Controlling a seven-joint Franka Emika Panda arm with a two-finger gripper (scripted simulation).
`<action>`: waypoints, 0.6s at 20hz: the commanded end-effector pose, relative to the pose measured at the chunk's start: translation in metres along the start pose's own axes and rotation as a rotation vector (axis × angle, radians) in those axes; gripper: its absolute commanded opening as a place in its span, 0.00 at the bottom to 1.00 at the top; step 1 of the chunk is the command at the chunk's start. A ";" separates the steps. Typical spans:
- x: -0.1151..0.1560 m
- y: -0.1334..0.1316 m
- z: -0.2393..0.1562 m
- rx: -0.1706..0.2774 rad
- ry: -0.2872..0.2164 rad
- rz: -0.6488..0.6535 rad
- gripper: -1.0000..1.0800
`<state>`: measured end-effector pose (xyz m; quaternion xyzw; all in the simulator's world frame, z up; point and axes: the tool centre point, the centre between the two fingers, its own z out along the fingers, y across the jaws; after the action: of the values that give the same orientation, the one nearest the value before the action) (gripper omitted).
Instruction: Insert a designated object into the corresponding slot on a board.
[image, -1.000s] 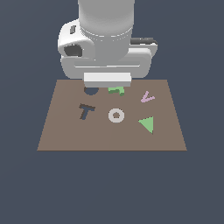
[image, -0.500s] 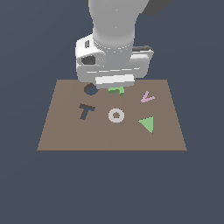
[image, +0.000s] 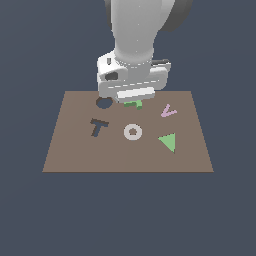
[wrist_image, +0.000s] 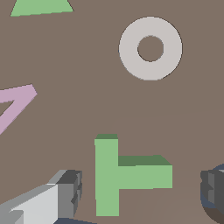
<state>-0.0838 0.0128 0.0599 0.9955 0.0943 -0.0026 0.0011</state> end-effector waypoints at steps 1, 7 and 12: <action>-0.003 -0.002 0.006 0.001 0.004 -0.010 0.96; -0.005 -0.003 0.010 0.002 0.005 -0.016 0.96; -0.005 -0.003 0.013 0.002 0.005 -0.015 0.96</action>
<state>-0.0890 0.0148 0.0488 0.9948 0.1019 -0.0001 -0.0001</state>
